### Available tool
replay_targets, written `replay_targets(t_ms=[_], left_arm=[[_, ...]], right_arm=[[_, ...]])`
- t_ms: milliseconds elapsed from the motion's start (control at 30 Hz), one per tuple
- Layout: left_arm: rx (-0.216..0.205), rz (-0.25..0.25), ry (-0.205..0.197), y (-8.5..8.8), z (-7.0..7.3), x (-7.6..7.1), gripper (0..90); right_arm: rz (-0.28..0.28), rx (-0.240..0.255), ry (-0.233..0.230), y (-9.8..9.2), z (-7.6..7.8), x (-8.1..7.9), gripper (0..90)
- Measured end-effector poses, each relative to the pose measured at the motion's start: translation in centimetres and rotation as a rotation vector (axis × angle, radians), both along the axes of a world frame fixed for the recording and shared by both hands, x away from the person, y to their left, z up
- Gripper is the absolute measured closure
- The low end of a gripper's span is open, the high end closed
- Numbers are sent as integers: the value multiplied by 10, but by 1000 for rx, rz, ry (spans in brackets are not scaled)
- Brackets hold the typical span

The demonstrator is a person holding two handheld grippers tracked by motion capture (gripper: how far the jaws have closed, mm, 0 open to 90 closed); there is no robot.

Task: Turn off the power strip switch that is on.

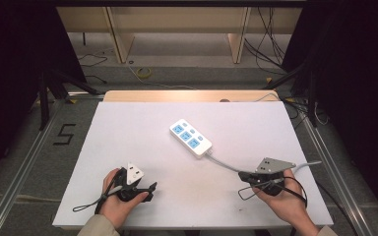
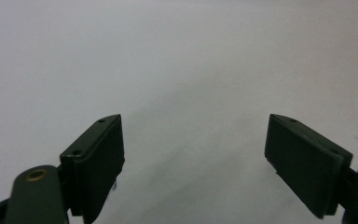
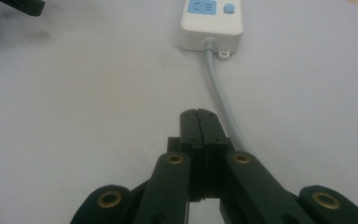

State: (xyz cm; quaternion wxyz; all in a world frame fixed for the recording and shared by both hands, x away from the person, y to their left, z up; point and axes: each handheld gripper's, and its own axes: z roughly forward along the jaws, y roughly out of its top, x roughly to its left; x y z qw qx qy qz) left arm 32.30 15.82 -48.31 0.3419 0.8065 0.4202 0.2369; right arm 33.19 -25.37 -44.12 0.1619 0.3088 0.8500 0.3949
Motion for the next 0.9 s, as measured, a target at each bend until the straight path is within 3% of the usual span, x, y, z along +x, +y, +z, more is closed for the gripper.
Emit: replay_targets(t_ms=[900], left_arm=[[-1, 3, -3, -2, -1, -1, 195]], right_arm=[[34, -67, 27, 38, 14, 38, 900]])
